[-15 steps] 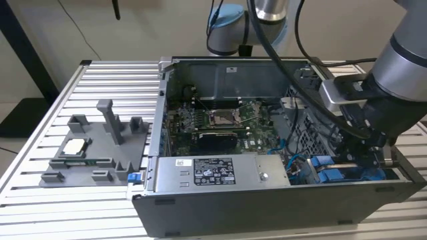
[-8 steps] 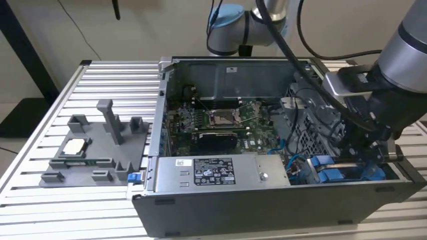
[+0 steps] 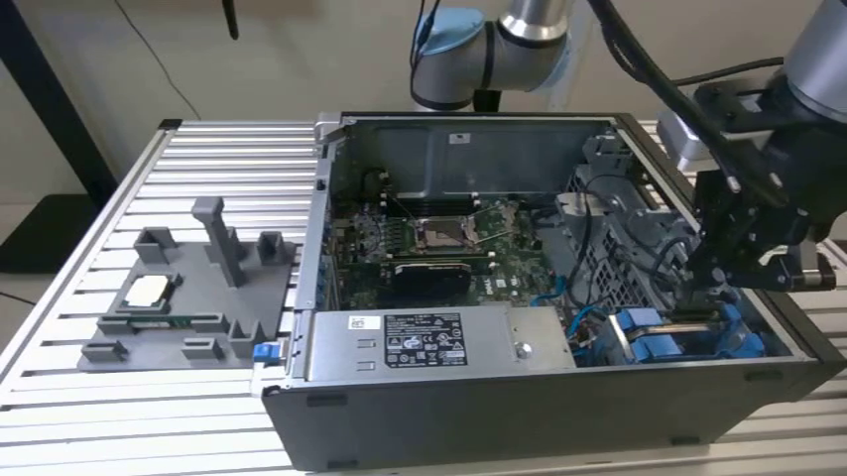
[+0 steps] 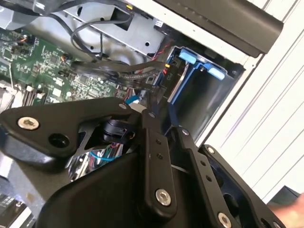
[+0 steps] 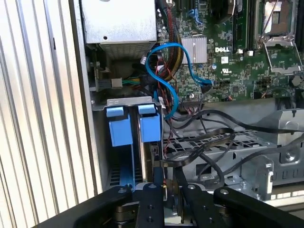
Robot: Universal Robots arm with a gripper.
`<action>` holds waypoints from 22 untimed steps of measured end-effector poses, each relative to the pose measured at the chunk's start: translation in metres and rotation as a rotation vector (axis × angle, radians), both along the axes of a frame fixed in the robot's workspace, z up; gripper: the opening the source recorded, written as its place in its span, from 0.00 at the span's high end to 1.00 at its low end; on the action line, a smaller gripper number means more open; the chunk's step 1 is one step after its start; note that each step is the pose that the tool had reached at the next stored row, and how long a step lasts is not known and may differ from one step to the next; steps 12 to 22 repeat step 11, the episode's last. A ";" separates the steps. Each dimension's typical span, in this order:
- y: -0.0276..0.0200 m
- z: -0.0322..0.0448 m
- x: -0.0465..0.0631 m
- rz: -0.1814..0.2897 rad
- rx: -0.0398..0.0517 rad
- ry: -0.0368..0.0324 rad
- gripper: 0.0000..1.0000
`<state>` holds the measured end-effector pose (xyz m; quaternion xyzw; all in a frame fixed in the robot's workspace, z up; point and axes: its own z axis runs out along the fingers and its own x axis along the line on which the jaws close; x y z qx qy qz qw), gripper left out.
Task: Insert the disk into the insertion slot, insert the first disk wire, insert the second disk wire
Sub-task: 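Insert the second disk wire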
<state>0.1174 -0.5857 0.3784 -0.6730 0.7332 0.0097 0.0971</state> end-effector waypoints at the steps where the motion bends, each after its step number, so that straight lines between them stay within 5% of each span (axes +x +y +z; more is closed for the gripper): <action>1: 0.0000 0.0026 0.000 0.000 -0.0001 0.0000 0.76; 22: 0.0000 0.0029 0.000 0.000 -0.0044 0.0000 0.76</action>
